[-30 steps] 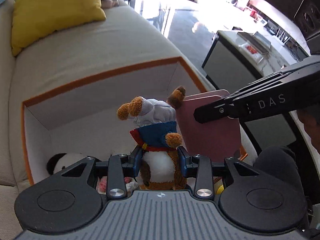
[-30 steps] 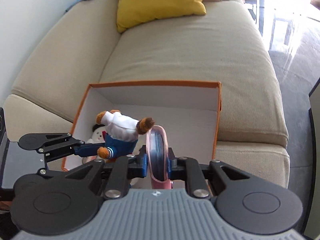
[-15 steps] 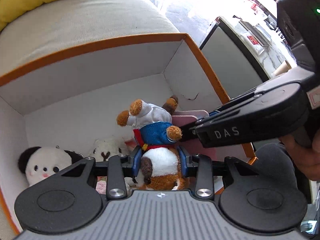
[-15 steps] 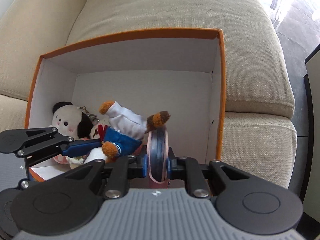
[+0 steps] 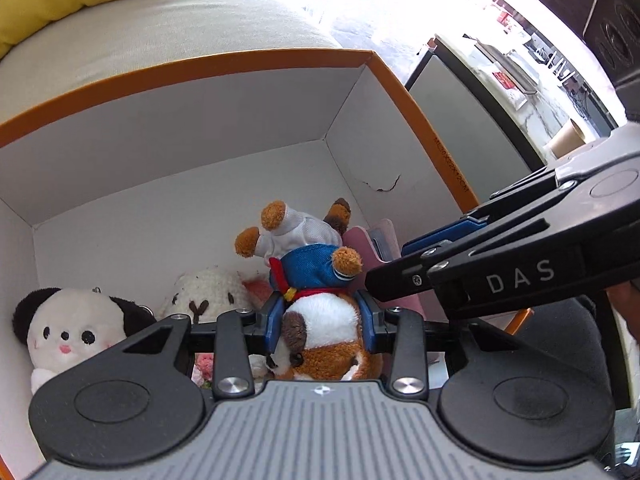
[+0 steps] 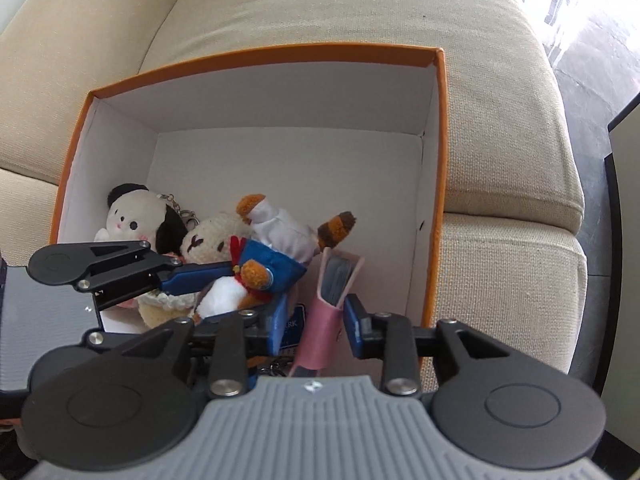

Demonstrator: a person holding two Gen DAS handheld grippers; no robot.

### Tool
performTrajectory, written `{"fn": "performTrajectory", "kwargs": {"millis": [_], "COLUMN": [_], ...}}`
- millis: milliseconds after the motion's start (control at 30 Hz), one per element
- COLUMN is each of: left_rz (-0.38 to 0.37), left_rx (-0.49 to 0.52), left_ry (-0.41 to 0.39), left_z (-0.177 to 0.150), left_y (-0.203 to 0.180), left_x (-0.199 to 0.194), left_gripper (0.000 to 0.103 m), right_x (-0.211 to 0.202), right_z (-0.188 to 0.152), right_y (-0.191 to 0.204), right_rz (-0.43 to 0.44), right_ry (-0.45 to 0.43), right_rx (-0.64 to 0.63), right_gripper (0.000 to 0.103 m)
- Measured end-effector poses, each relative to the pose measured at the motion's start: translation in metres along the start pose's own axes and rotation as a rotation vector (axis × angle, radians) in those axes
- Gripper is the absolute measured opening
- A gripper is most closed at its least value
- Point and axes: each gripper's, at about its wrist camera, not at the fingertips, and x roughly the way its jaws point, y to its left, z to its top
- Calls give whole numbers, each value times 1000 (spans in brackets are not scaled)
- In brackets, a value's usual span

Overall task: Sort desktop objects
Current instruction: 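Lower the brown plush dog and pink card holder into the box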

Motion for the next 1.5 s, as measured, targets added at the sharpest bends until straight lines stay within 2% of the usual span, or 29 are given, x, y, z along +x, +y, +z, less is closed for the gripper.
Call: {"fn": "performTrajectory", "kwargs": {"millis": [100,133,233,400,500,533,633,733,833,933,1067,1100,1200,1333,1500], "left_rz": [32,21,-18,4,-64,-38,106,159,264,251,342,345,269,138,112], "left_rx": [28,15,-53,-51,-98,-86,-6,45,129,136,146,152,178,93,26], "left_ry": [-21,-30,-56,-135,-176,-192,-205,-210,-194,-196,-236,-236,-191,-148,-113], "left_z": [-7,-8,-7,-1,3,3,5,7,6,1,4,5,2,-6,-10], "left_y": [-3,-1,11,20,30,30,20,12,-7,-13,-5,-6,-14,-19,-13], "left_x": [1,0,-13,-59,-79,-84,-92,-101,-95,-93,-122,-127,-119,-85,-55], "left_gripper": [45,45,43,41,41,41,41,41,41,41,41,41,41,41,41], "right_x": [0,0,1,-3,-3,-3,-3,-3,-3,-3,-5,-7,-4,-4,-4], "right_z": [-3,-4,-7,-8,-9,-9,-9,-10,-11,-11,-11,-12,-10,-10,-13], "right_y": [2,3,0,-6,-4,-5,-4,-4,-5,-4,-8,-9,-6,-4,-3], "right_rz": [7,0,3,1,0,4,7,11,18,22,25,26,42,45,43], "right_ry": [-1,-1,-12,-13,-14,-14,-17,-19,-19,-20,-22,-22,-19,-15,-20], "right_rx": [-6,-11,10,4,-7,-6,-9,-13,-12,-13,-17,-16,-13,-18,-22], "right_gripper": [30,24,18,17,18,18,18,18,17,17,17,17,17,17,17]}}
